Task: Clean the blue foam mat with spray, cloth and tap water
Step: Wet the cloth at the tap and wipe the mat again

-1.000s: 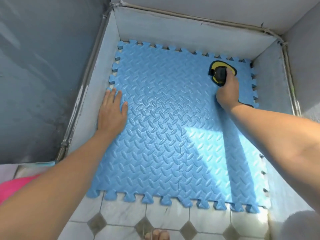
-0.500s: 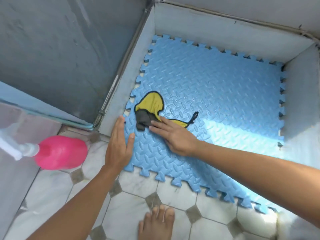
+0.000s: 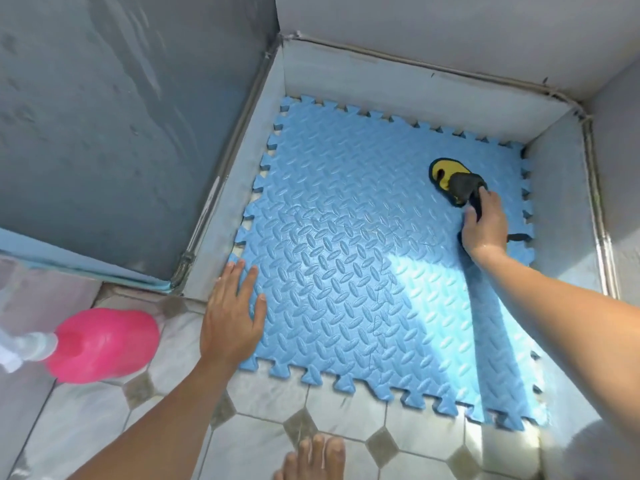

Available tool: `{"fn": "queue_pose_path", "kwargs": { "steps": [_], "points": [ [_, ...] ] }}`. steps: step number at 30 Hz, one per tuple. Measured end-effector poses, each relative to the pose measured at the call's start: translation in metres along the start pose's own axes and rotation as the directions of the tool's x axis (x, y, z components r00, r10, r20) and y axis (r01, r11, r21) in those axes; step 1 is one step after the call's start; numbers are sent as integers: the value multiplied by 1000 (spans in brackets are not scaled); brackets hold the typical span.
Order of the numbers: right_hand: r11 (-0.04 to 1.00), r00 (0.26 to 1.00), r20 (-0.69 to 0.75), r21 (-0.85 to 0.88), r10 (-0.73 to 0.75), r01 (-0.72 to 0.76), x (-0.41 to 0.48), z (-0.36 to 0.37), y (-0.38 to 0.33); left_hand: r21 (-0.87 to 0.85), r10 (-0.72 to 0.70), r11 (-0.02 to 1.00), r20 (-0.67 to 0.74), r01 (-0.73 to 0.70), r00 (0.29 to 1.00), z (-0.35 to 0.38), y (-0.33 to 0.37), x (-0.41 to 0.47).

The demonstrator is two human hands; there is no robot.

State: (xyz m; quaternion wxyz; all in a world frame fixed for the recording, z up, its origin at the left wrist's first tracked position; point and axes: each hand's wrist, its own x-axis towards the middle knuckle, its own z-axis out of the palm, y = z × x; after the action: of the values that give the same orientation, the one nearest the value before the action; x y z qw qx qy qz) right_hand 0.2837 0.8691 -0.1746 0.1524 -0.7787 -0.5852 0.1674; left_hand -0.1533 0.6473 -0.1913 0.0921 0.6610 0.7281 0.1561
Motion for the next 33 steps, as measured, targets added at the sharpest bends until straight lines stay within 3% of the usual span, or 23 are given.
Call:
{"fn": "queue_pose_path", "kwargs": {
  "steps": [4,8,11,16,19,23,24,25,27,29,31,33],
  "points": [
    [992,993,45,-60,-106,108,0,12,-21,-2,-3,1000,2,3,1000,0,-1,2],
    [995,995,-8,-18,-95,95,26,27,-52,-15,-7,1000,4,7,1000,0,0,3],
    [996,996,4,37,-85,85,40,56,-115,-13,-13,1000,13,13,1000,1,0,2],
    [939,937,112,133,-331,316,19,104,-233,-22,-14,1000,13,15,1000,1,-1,4],
    [835,817,181,180,-548,520,-43,130,-268,-13,-12,1000,16,13,1000,1,-4,1],
    [564,493,346,144,-799,813,-111,122,-239,-8,-15,1000,14,15,1000,-2,-5,1],
    [508,434,368,129,-822,852,-106,113,-221,-9,-19,1000,14,19,1000,-2,-4,1],
    [492,422,367,119,-829,862,-95,100,-204,-9,-22,1000,15,22,1000,-2,-4,2],
    [586,535,328,71,-778,808,-59,77,-168,-12,-23,1000,18,23,1000,-2,-2,3],
    [749,718,263,30,-645,661,-20,54,-126,-11,-17,1000,17,17,1000,-2,-1,3],
    [901,895,139,-36,-424,432,10,31,-77,-13,-24,1000,24,24,999,-2,-1,2],
    [987,988,47,-60,-149,151,23,6,-28,-13,-29,999,26,29,999,-3,0,2]
  ]
}}
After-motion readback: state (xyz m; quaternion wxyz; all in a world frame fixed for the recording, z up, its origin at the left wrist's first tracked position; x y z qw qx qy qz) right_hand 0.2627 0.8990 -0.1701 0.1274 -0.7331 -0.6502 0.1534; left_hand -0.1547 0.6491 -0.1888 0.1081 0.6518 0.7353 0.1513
